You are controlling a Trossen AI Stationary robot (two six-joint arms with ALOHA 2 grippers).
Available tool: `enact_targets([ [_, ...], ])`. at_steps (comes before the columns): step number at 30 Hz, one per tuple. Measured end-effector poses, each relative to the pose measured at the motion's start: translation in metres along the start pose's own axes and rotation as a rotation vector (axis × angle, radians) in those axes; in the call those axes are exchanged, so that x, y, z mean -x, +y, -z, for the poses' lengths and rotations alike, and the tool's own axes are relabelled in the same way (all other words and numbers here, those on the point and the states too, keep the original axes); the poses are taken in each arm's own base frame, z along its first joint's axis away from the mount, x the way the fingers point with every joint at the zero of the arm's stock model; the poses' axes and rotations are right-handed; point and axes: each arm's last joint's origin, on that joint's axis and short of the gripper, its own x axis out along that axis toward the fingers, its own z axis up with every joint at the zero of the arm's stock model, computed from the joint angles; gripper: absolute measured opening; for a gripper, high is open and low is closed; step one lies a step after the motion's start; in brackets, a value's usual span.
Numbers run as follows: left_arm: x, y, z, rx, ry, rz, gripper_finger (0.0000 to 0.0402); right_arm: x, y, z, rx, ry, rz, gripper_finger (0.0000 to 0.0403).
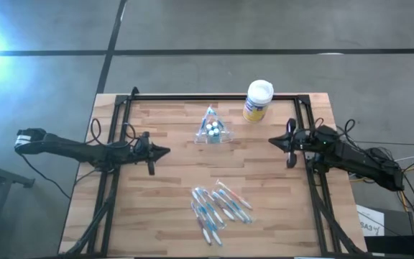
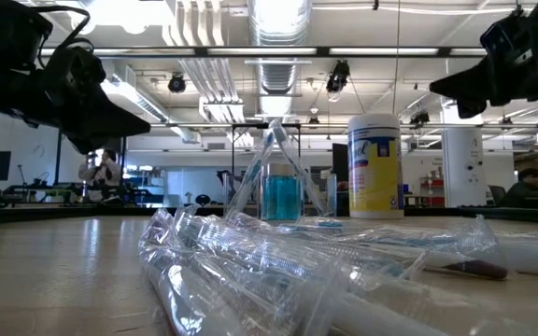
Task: Pick & Place toothbrushing station
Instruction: Put the blue toothbrush into the transparent organizer
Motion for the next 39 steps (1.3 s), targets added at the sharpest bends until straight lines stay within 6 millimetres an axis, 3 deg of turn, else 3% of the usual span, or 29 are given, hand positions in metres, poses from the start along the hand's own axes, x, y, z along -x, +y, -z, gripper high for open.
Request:
enact_targets([
  [15, 0.0, 0.0, 0.0, -0.015, -0.003, -0.007, 0.001, -0.004, -0.002, 0.018, -0.045, 0.011, 0.001, 0.0012],
  [30, 0.0, 0.0, 0.0, -0.014, -0.002, -0.005, 0.001, -0.004, 0.0, 0.019, -0.081, 0.022, -0.055, 0.0012],
  [39, 0.0, 0.0, 0.0, -0.015, -0.003, -0.005, 0.001, -0.003, 0.006, 0.008, -0.199, 0.005, -0.091, 0.0012],
])
